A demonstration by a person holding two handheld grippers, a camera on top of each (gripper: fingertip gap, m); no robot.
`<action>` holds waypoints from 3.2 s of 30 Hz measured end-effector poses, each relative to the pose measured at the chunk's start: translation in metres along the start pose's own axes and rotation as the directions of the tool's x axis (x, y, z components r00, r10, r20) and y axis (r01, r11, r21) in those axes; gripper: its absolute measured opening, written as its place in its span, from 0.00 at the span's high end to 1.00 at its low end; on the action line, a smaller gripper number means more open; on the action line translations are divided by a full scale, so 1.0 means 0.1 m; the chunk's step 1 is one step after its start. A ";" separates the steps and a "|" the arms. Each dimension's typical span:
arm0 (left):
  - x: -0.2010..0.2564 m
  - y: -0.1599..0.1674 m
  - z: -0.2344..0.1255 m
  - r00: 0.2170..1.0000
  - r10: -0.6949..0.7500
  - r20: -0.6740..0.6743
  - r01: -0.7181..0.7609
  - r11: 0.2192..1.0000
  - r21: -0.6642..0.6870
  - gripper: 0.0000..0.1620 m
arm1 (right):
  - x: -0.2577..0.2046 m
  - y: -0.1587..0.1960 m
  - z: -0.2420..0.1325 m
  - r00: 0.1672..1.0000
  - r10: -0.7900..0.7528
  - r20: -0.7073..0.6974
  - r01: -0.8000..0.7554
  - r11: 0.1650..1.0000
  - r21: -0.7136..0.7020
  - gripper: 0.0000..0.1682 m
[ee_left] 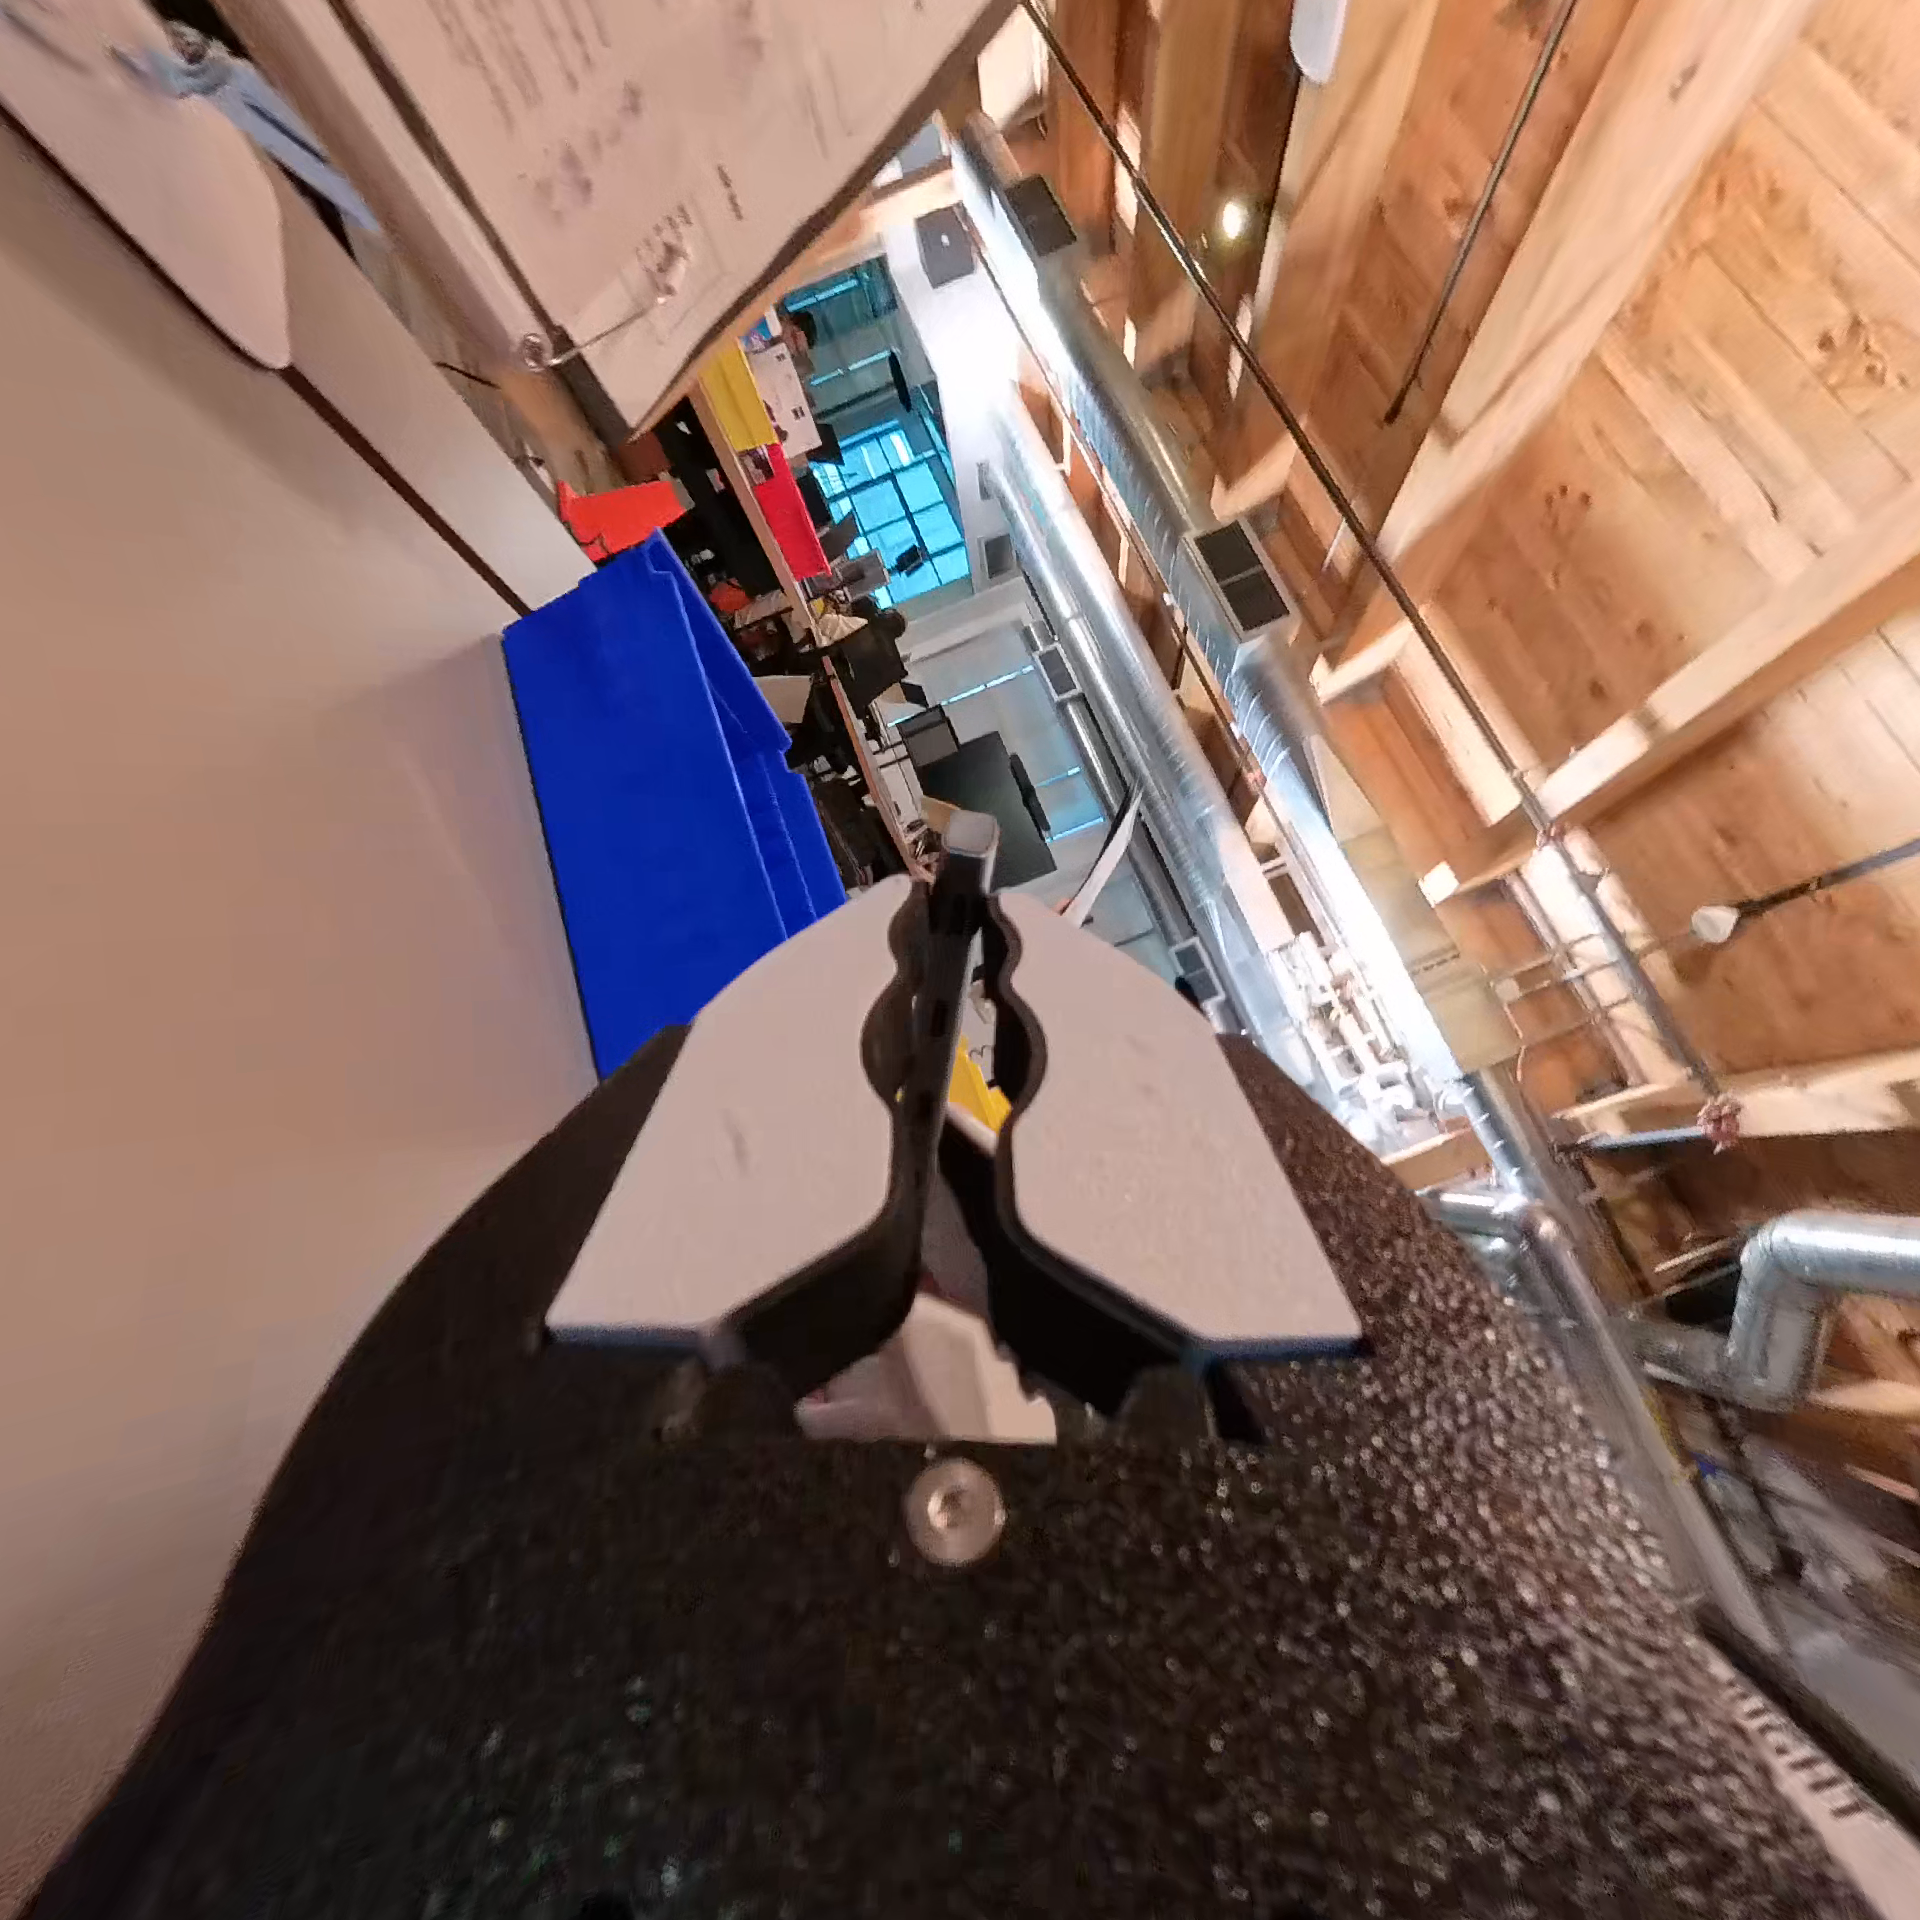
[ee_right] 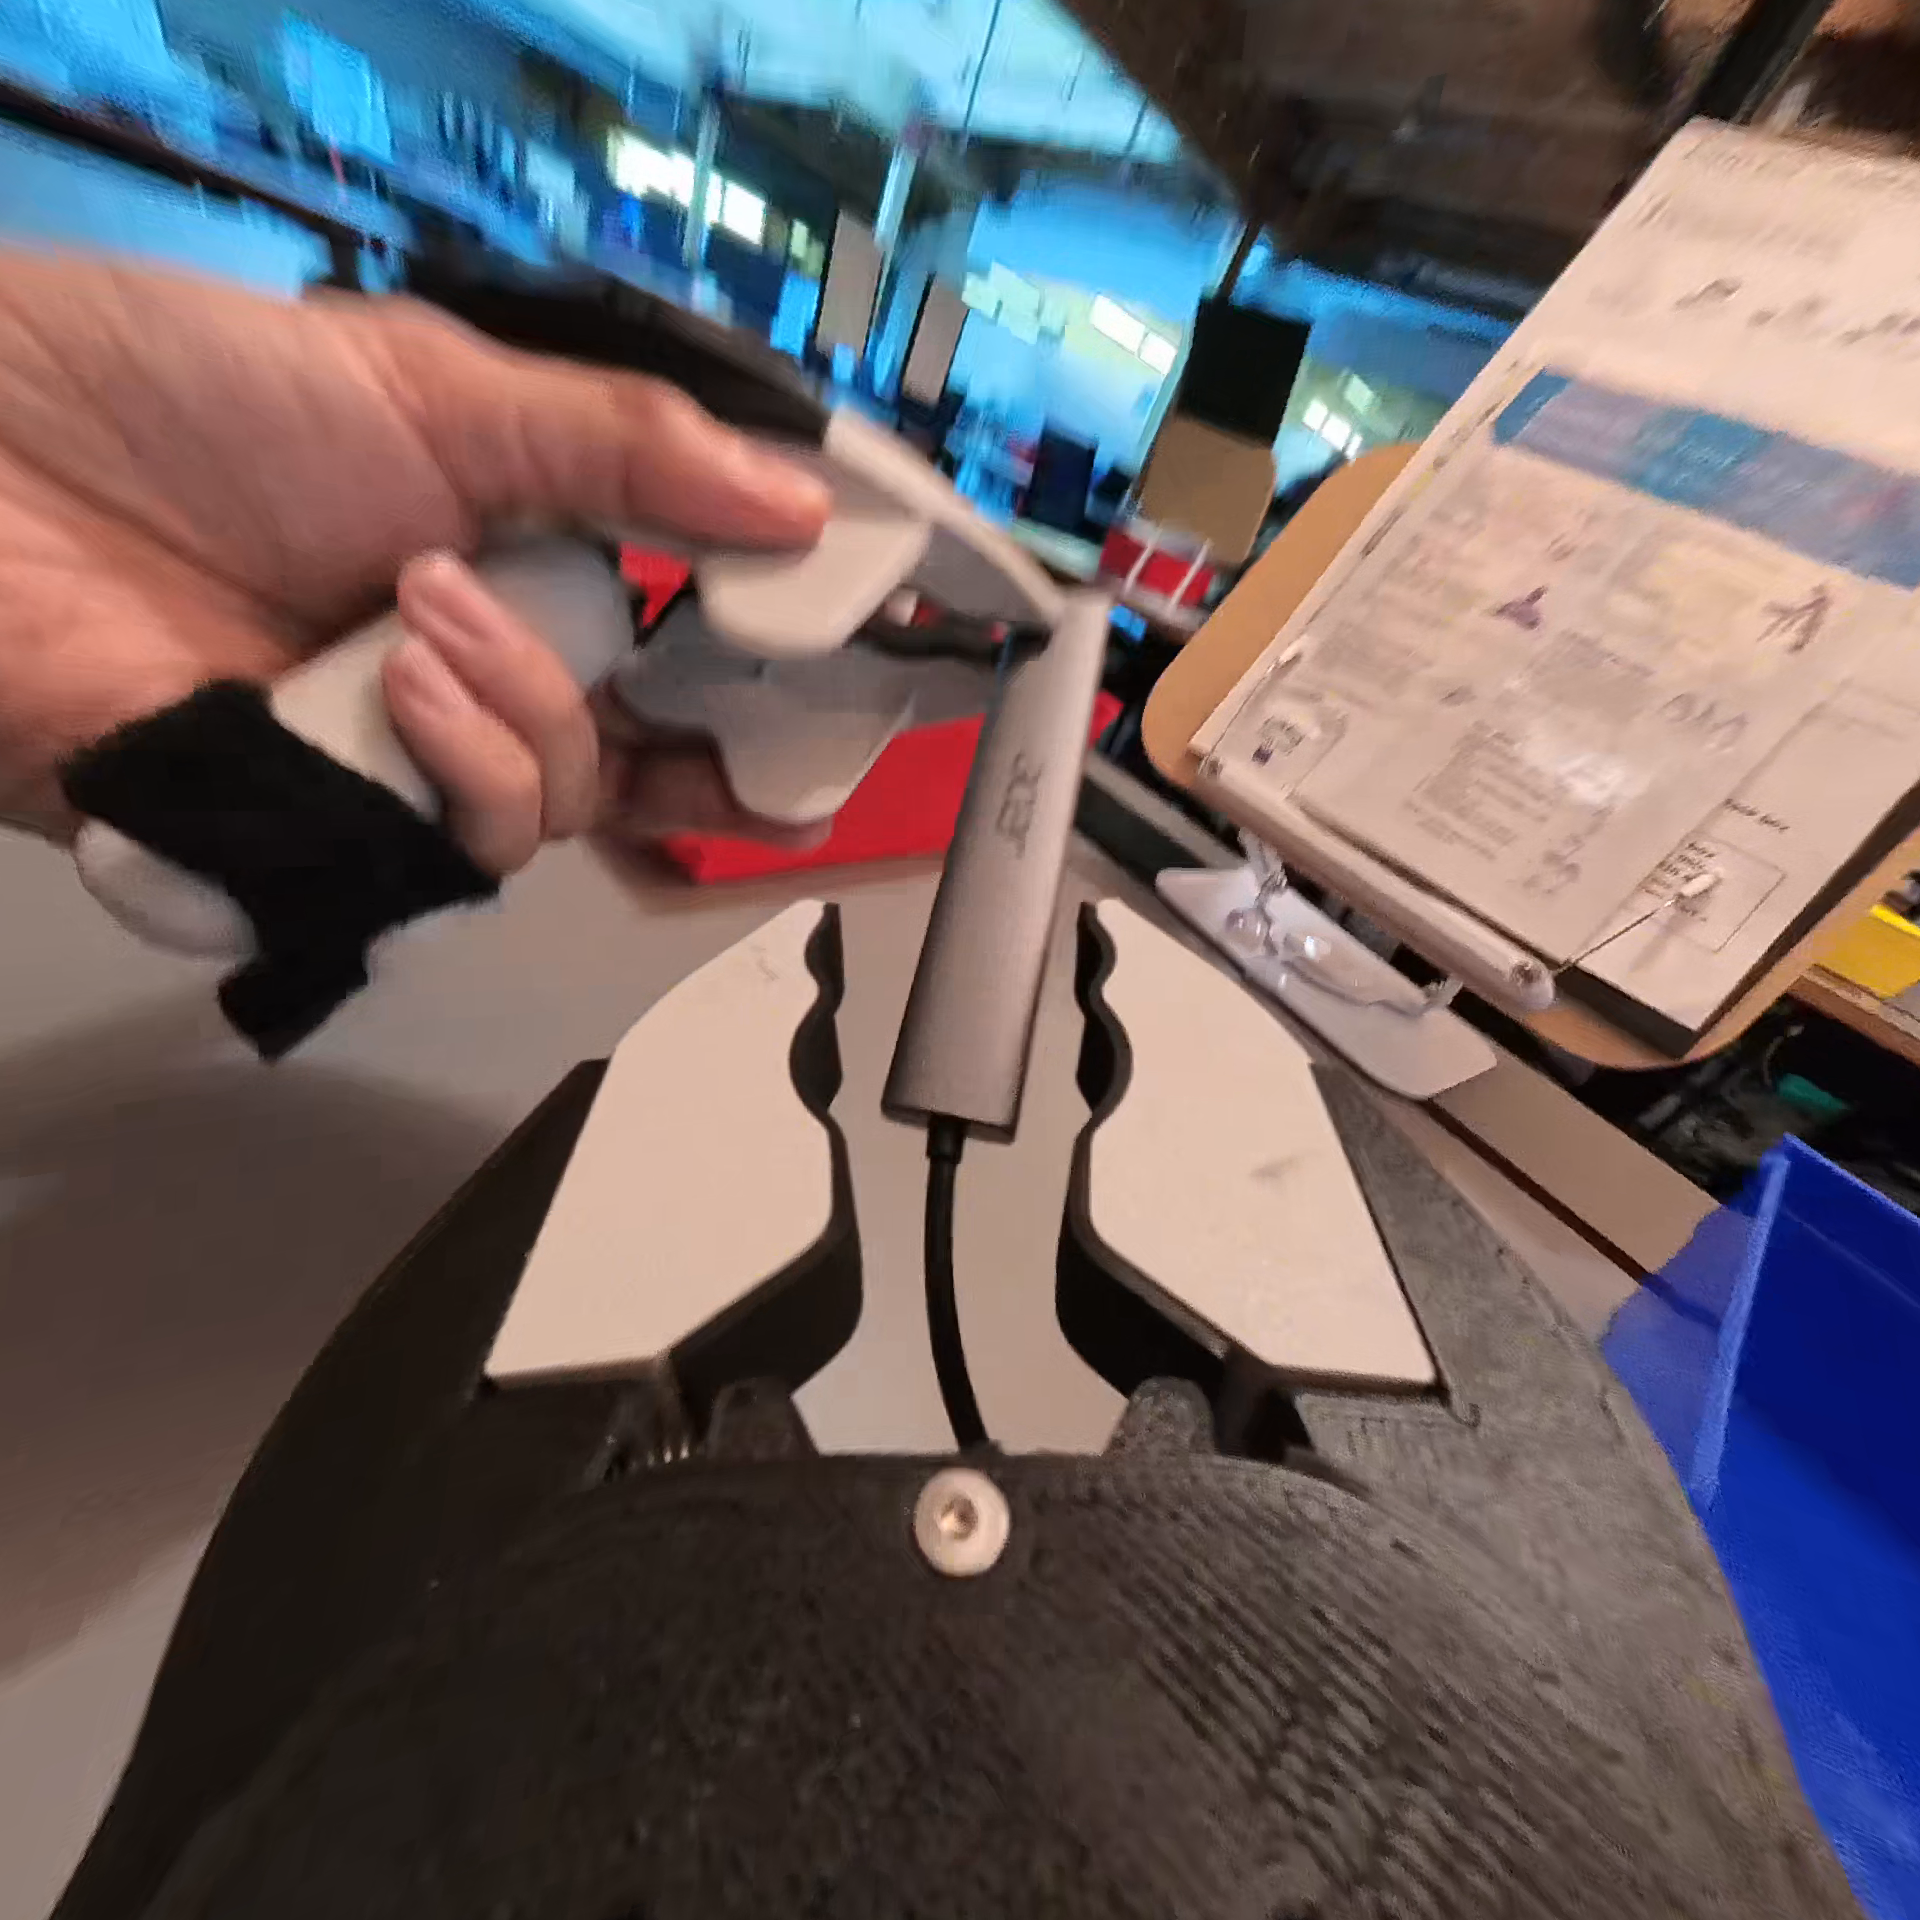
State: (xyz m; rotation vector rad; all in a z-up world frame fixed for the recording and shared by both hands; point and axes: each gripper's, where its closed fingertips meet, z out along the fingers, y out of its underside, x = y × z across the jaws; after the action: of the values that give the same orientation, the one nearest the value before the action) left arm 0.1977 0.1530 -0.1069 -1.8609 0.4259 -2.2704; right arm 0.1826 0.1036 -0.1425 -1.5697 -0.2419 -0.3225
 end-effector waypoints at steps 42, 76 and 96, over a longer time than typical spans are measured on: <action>-0.21 0.29 0.09 0.991 -0.132 0.007 0.132 0.991 0.006 0.94 | 0.11 0.15 -0.40 0.995 0.090 -0.050 -0.080 0.982 0.172 0.86; -0.19 0.76 0.19 0.998 -0.061 -0.020 0.050 0.933 -0.356 0.94 | 0.07 0.26 -0.50 0.978 0.206 -0.041 -0.198 0.968 0.153 0.86; -0.22 0.90 0.25 1.000 0.018 0.014 -0.011 0.930 -0.369 0.92 | 0.16 0.27 -0.53 0.964 0.249 -0.090 -0.232 0.959 0.163 0.85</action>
State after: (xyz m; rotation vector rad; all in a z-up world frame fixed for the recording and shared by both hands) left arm 0.2226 0.0725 -0.1524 -2.0285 0.9173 -2.2851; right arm 0.2041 0.0495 -0.1621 -1.4090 0.0121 -0.1939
